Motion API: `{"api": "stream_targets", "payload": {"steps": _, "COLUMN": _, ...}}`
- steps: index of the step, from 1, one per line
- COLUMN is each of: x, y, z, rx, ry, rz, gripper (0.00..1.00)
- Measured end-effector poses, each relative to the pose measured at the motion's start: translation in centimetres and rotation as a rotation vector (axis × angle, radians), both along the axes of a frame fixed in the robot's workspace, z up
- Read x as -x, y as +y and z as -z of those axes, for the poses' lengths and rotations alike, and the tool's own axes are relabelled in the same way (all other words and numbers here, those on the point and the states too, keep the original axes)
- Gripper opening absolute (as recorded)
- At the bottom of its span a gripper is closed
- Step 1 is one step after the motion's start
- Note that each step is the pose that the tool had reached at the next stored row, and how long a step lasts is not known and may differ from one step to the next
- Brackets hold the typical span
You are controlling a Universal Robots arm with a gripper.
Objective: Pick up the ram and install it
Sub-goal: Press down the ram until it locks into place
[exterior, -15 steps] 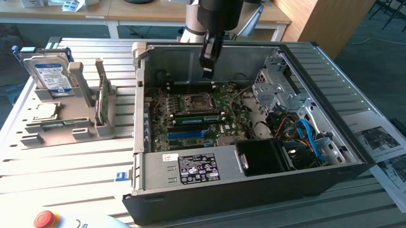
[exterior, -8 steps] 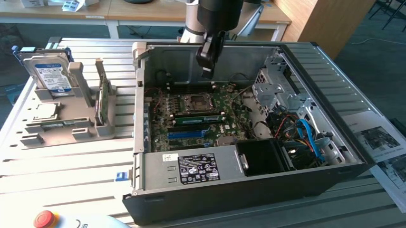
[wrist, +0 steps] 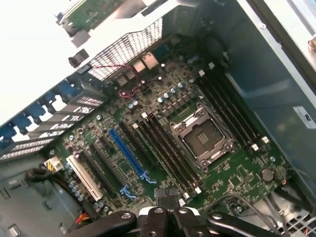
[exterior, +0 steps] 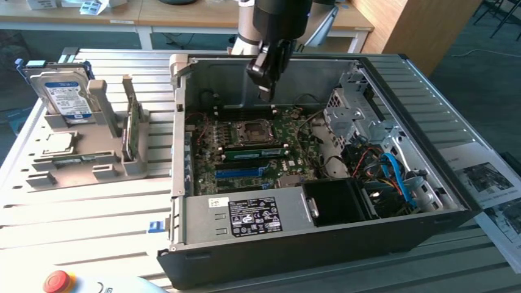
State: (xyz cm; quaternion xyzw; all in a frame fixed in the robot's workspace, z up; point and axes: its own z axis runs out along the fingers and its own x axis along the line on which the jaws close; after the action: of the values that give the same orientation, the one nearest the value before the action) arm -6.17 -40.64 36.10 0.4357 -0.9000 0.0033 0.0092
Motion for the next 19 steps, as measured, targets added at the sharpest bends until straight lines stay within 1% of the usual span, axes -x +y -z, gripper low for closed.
{"api": "stream_targets", "payload": {"steps": 19, "x": 0.0, "y": 0.0, "z": 0.02, "rx": 0.0001, "ry": 0.0001, "rz": 0.302, "gripper": 0.1}}
